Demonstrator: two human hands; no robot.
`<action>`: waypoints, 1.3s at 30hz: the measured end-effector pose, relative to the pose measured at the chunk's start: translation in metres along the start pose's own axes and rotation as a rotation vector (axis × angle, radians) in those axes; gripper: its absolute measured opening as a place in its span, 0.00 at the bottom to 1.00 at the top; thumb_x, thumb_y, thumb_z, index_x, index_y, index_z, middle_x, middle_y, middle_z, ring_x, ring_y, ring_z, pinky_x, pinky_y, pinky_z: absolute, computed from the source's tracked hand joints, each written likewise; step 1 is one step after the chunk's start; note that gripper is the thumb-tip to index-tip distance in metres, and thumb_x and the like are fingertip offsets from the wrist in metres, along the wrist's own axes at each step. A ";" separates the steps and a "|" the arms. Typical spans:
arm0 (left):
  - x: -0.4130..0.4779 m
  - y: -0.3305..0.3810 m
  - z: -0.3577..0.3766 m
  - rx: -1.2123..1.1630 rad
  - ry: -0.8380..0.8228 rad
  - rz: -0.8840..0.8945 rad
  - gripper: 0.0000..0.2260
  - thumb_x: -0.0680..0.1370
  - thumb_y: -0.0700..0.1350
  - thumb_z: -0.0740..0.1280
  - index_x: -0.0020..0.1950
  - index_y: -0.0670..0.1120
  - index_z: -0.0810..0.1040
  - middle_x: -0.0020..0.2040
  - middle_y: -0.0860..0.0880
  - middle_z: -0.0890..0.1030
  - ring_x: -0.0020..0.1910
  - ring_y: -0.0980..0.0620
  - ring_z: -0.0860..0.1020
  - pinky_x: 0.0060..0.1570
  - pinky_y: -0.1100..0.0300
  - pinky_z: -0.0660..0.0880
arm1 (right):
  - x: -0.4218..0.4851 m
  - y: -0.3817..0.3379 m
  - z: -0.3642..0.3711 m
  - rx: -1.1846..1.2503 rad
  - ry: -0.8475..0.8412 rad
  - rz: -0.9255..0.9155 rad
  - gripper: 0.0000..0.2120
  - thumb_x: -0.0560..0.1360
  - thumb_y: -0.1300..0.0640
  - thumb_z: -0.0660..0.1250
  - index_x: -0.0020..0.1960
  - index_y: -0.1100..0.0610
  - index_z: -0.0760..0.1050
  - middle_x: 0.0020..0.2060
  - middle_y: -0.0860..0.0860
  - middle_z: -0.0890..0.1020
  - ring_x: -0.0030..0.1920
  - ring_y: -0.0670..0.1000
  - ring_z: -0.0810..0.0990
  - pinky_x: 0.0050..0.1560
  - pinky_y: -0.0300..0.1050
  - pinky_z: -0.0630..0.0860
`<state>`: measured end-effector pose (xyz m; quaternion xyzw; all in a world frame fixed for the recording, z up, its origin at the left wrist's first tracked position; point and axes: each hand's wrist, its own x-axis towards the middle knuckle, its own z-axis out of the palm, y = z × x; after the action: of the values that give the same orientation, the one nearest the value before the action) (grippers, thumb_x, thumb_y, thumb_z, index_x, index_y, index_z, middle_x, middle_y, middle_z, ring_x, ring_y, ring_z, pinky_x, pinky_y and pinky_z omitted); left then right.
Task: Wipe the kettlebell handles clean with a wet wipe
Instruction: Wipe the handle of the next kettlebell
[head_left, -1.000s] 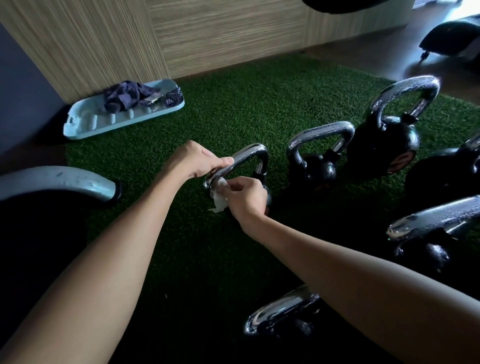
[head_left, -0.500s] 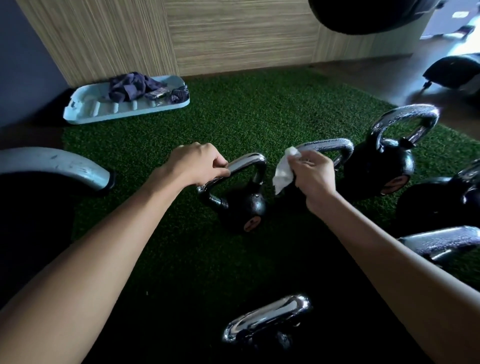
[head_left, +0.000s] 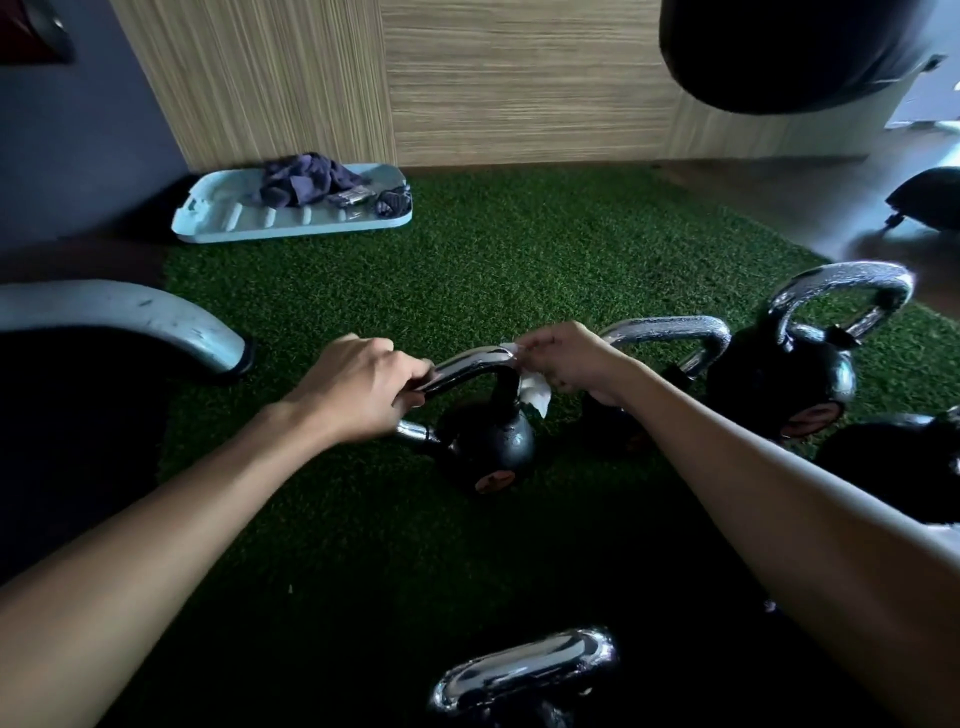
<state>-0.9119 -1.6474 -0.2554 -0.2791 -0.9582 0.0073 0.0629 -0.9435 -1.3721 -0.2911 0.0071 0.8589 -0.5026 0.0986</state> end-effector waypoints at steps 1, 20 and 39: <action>0.004 -0.001 0.002 0.010 0.010 0.020 0.17 0.80 0.53 0.69 0.68 0.58 0.78 0.46 0.47 0.81 0.42 0.50 0.75 0.52 0.55 0.69 | -0.001 0.001 -0.003 0.004 -0.018 -0.002 0.07 0.79 0.63 0.70 0.51 0.51 0.83 0.28 0.43 0.81 0.26 0.43 0.68 0.25 0.37 0.62; 0.048 -0.040 0.015 0.109 0.063 0.390 0.24 0.77 0.32 0.64 0.71 0.51 0.77 0.38 0.50 0.73 0.38 0.50 0.70 0.49 0.49 0.78 | -0.032 0.016 -0.011 0.224 -0.097 0.011 0.12 0.72 0.65 0.77 0.53 0.58 0.81 0.43 0.48 0.84 0.35 0.43 0.76 0.30 0.36 0.68; 0.018 -0.070 0.043 -0.017 0.315 0.465 0.19 0.80 0.33 0.54 0.62 0.38 0.82 0.50 0.43 0.87 0.32 0.49 0.73 0.37 0.57 0.67 | -0.036 0.021 0.049 0.094 -0.143 -0.202 0.13 0.67 0.54 0.82 0.51 0.50 0.88 0.36 0.49 0.83 0.36 0.46 0.74 0.41 0.44 0.67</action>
<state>-0.9697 -1.6962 -0.2921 -0.4896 -0.8469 -0.0300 0.2054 -0.8977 -1.4013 -0.3265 -0.1108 0.8213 -0.5491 0.1080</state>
